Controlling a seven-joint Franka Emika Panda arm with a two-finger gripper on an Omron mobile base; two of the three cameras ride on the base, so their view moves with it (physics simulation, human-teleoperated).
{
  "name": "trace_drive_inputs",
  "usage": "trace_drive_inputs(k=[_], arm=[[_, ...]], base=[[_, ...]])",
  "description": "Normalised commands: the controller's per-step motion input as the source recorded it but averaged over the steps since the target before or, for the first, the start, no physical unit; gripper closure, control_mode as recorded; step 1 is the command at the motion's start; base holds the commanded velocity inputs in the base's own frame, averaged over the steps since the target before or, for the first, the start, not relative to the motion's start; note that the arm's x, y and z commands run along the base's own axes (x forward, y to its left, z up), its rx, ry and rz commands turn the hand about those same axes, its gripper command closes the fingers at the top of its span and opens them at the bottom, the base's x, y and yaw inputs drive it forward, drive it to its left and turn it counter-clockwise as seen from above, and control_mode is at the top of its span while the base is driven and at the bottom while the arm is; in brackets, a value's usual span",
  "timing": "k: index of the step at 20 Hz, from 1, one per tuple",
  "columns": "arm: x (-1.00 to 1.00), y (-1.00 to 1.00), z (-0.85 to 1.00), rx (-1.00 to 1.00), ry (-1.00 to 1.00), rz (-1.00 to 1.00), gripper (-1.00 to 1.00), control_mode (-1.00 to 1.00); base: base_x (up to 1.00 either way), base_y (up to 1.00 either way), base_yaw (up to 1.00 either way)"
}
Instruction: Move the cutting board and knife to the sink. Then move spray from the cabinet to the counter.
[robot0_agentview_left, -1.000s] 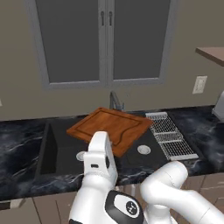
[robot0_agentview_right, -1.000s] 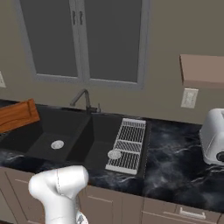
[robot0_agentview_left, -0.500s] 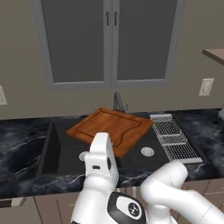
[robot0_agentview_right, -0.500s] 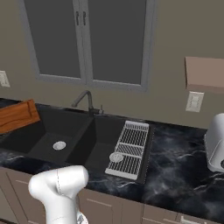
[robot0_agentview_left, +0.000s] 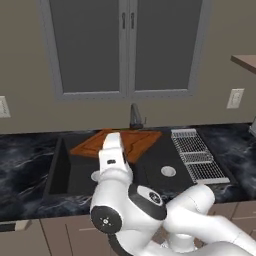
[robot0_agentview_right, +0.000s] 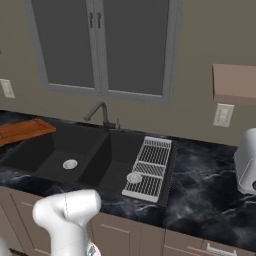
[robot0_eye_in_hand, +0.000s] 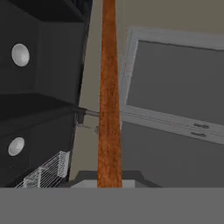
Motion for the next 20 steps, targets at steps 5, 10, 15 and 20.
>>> trace_drive_inputs(k=[5, 10, 15, 20], arm=[[1.0, 0.0, 0.0, 0.12, 0.39, 0.15, 1.0, -1.0], [0.81, 0.07, 0.0, 0.05, 0.34, 0.05, 1.0, -1.0], [0.4, 0.18, -0.01, 0.0, 0.26, 0.0, 1.0, -1.0], [0.16, 0.17, -0.12, -0.03, 0.16, 0.0, 1.0, -1.0]], base=[[0.0, 0.0, 0.0], [0.0, 0.0, 0.0], [0.0, 0.0, 0.0], [0.0, 0.0, 0.0]])
